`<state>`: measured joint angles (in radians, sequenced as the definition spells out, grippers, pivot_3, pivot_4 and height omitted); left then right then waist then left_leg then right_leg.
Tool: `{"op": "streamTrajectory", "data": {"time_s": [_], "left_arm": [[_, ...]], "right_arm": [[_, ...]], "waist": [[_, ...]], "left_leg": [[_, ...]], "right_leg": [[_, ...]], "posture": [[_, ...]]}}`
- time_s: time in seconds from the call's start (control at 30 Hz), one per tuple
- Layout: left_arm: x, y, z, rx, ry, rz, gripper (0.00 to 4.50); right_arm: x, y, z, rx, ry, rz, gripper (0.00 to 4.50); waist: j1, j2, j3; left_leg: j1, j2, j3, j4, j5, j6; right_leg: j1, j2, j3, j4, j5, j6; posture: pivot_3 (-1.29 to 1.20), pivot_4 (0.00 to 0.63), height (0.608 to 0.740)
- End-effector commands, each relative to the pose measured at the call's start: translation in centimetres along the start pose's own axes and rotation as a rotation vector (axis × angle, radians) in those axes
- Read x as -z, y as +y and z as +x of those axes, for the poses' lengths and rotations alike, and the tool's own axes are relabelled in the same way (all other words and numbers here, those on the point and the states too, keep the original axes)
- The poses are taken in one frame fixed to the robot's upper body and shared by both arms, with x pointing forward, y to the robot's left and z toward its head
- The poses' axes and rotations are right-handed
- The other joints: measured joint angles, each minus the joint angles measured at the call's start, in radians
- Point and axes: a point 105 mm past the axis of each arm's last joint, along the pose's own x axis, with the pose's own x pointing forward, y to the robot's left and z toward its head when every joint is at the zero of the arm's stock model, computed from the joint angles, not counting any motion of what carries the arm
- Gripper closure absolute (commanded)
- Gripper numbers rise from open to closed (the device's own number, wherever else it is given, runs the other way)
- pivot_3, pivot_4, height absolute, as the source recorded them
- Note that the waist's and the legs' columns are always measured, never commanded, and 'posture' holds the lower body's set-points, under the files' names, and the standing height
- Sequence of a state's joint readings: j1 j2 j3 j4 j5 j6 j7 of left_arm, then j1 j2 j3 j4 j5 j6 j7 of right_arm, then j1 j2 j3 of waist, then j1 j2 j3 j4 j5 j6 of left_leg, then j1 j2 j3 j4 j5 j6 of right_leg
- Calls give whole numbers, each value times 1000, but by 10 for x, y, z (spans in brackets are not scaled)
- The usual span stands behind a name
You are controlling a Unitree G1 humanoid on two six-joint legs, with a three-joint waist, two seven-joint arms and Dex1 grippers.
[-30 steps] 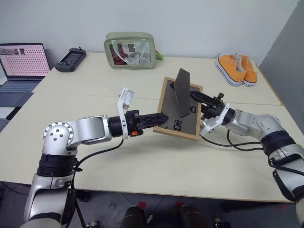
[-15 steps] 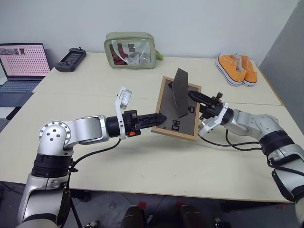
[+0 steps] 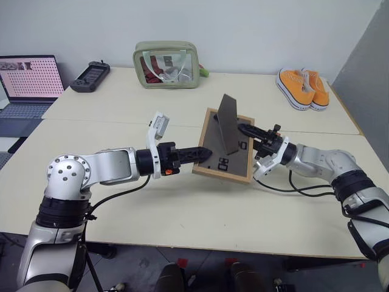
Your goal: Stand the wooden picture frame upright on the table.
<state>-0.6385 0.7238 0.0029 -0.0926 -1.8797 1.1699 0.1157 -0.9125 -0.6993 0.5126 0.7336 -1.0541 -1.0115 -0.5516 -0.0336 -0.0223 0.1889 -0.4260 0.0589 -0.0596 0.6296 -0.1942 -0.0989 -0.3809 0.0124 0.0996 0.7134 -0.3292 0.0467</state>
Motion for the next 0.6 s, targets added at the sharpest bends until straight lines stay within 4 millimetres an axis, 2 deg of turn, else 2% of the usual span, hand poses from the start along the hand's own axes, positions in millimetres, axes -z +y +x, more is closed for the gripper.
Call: {"op": "streamTrajectory", "data": {"time_s": [0.03,0.1,0.4,0.5,0.6], "left_arm": [[-1,-10,-1,22,13,54,1116],[0,-10,-1,23,19,50,627],[1,-12,-3,36,19,59,627],[-5,-15,-9,31,-10,123,627],[-13,-18,-22,-6,-55,265,627]], "right_arm": [[2,-20,5,76,-7,-14,3166],[2,-20,5,75,-7,-13,3166],[3,-20,6,74,-4,-9,3166],[3,-19,6,70,-5,-1,3166],[5,-18,7,59,0,10,3166]], "waist": [[0,0,0],[0,0,0],[0,0,0],[0,0,0],[-4,0,0]], "left_leg": [[0,0,0,0,0,0],[0,0,0,0,0,0],[0,0,0,0,0,0],[0,0,0,0,0,0],[0,0,0,0,0,0]], "right_leg": [[0,0,0,0,0,0],[0,0,0,0,0,0],[0,0,0,0,0,0],[0,0,0,0,0,0],[0,0,0,0,0,0]], "posture": [[0,150,740],[0,150,740],[0,150,740],[0,150,740],[0,150,740]]}}
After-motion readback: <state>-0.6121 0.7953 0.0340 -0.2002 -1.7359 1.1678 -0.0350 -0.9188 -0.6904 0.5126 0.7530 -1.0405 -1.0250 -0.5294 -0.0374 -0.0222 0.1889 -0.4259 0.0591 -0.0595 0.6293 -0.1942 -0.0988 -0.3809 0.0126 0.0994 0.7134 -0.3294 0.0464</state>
